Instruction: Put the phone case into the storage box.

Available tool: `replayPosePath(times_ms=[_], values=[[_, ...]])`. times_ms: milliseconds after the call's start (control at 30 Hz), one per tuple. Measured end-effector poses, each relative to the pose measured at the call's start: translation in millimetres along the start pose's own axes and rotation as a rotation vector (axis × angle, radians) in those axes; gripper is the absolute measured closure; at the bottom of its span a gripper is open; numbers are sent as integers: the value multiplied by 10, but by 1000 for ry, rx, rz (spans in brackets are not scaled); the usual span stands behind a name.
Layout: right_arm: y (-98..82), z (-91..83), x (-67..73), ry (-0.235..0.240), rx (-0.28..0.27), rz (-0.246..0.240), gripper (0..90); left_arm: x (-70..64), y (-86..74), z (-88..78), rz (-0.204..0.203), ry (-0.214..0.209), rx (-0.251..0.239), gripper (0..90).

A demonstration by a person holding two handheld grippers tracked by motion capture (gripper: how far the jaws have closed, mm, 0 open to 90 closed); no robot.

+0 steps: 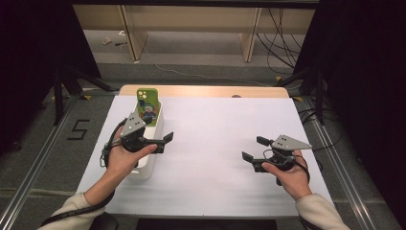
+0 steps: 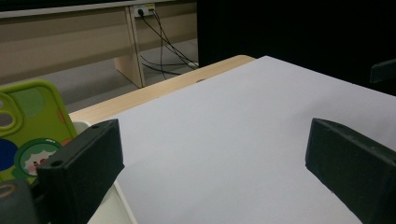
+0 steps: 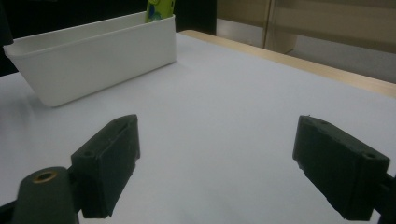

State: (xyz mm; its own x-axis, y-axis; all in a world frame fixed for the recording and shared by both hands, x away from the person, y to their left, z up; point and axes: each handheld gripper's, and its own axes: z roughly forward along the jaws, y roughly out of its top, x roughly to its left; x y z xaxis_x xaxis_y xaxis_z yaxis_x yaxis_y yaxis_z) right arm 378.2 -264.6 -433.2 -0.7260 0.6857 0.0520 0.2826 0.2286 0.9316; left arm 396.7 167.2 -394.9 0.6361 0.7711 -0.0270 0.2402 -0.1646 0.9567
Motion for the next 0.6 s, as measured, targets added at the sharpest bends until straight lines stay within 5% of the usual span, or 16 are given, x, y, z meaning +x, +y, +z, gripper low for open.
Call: replayPosePath(times_ms=[600], values=[[-1, 1, 1, 1, 0, -1, 158, -52, -94, -105, 35, -48, -12, 32]])
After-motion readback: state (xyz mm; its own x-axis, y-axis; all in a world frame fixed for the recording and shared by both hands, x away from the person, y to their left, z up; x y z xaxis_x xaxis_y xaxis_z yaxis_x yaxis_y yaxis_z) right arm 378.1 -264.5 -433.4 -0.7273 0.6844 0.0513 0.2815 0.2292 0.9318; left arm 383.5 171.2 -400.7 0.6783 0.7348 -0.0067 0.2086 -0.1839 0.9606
